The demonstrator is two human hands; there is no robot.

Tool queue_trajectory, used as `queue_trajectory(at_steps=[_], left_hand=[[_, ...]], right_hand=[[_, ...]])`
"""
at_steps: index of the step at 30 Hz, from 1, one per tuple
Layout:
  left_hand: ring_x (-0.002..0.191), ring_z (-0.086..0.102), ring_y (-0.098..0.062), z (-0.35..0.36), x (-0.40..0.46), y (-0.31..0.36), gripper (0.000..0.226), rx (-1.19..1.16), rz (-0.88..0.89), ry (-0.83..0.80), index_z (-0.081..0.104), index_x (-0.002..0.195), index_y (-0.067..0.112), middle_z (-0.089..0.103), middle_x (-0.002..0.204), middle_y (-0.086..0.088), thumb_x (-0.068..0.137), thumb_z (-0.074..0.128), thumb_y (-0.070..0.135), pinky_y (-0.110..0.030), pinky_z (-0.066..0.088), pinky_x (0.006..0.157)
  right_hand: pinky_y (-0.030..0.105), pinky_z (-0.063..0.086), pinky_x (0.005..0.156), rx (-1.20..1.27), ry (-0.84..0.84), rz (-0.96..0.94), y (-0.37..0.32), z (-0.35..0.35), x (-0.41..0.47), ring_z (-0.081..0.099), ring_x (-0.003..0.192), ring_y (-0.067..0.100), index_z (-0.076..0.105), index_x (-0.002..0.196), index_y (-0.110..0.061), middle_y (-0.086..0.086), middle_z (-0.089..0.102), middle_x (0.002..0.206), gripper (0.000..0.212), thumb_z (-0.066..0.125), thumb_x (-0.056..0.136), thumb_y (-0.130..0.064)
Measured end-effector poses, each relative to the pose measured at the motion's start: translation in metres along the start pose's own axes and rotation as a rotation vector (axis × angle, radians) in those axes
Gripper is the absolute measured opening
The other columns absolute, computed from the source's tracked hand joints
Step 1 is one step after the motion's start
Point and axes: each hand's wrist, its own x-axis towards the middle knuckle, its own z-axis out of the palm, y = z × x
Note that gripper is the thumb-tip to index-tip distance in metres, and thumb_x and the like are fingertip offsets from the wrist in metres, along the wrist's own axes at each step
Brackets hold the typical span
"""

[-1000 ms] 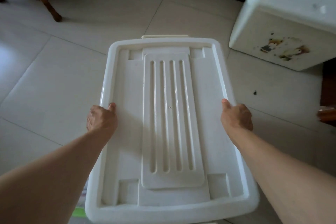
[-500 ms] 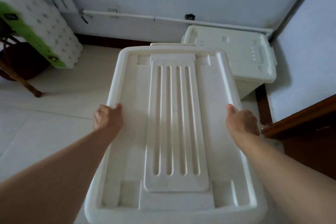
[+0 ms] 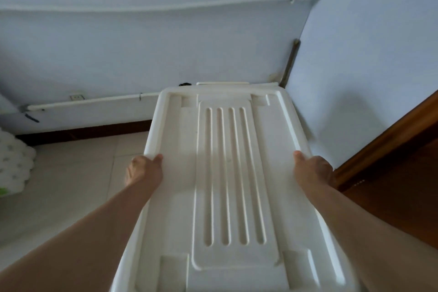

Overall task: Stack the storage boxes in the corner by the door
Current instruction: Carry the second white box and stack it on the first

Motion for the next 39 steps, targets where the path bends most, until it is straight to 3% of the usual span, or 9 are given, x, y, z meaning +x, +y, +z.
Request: queue_trajectory(at_steps=[10, 18, 21, 24, 30, 33, 39], left_hand=[[0.113, 0.057, -0.038, 0.036, 0.11, 0.147, 0.05, 0.09, 0.113, -0.08, 0.058, 0.12, -0.003, 0.061, 0.122, -0.023, 0.091, 0.052, 0.038, -0.038, 0.046, 0.091], [0.114, 0.056, -0.039, 0.07, 0.203, 0.244, 0.05, 0.203, 0.217, -0.176, 0.052, 0.122, -0.005, 0.058, 0.124, -0.024, 0.094, 0.05, 0.037, -0.04, 0.045, 0.087], [0.119, 0.053, -0.04, 0.079, 0.246, 0.28, 0.054, 0.239, 0.289, -0.234, 0.048, 0.128, -0.006, 0.055, 0.129, -0.024, 0.095, 0.049, 0.036, -0.04, 0.044, 0.093], [0.126, 0.048, -0.039, 0.088, 0.288, 0.312, 0.057, 0.289, 0.41, -0.309, 0.044, 0.133, -0.008, 0.05, 0.135, -0.026, 0.096, 0.049, 0.035, -0.039, 0.04, 0.1], [0.118, 0.053, -0.041, 0.106, 0.36, 0.368, 0.054, 0.398, 0.594, -0.415, 0.052, 0.124, -0.008, 0.056, 0.127, -0.028, 0.094, 0.05, 0.036, -0.042, 0.044, 0.095], [0.12, 0.053, -0.04, 0.115, 0.372, 0.393, 0.054, 0.467, 0.667, -0.436, 0.052, 0.123, -0.009, 0.056, 0.128, -0.028, 0.094, 0.05, 0.037, -0.042, 0.043, 0.097], [0.126, 0.049, -0.038, 0.139, 0.373, 0.429, 0.056, 0.606, 0.78, -0.481, 0.05, 0.128, -0.008, 0.052, 0.133, -0.026, 0.095, 0.049, 0.038, -0.04, 0.041, 0.1]], right_hand=[[0.038, 0.039, 0.099, 0.023, -0.008, 0.182, -0.073, -0.004, 0.101, 0.05, 0.122, 0.04, 0.05, 0.121, 0.018, 0.032, 0.053, 0.128, 0.062, 0.034, 0.1, -0.039], [0.038, 0.044, 0.088, 0.123, 0.089, 0.39, -0.13, 0.016, 0.161, 0.058, 0.11, 0.04, 0.059, 0.113, 0.011, 0.028, 0.061, 0.118, 0.061, 0.041, 0.096, -0.045], [0.038, 0.045, 0.089, 0.134, 0.117, 0.471, -0.158, 0.028, 0.175, 0.057, 0.113, 0.04, 0.058, 0.115, 0.012, 0.029, 0.06, 0.121, 0.061, 0.04, 0.097, -0.044], [0.04, 0.044, 0.092, 0.164, 0.15, 0.566, -0.185, 0.043, 0.179, 0.055, 0.116, 0.04, 0.057, 0.117, 0.012, 0.029, 0.058, 0.123, 0.062, 0.039, 0.097, -0.044], [0.043, 0.045, 0.093, 0.244, 0.259, 0.804, -0.229, 0.087, 0.175, 0.056, 0.116, 0.038, 0.052, 0.125, 0.007, 0.024, 0.056, 0.128, 0.065, 0.039, 0.095, -0.049], [0.044, 0.044, 0.093, 0.275, 0.265, 0.904, -0.24, 0.101, 0.173, 0.055, 0.117, 0.038, 0.047, 0.131, 0.006, 0.025, 0.054, 0.13, 0.066, 0.038, 0.096, -0.049], [0.043, 0.044, 0.093, 0.37, 0.278, 0.997, -0.235, 0.119, 0.181, 0.055, 0.115, 0.041, 0.05, 0.123, 0.01, 0.028, 0.055, 0.126, 0.064, 0.038, 0.096, -0.047]])
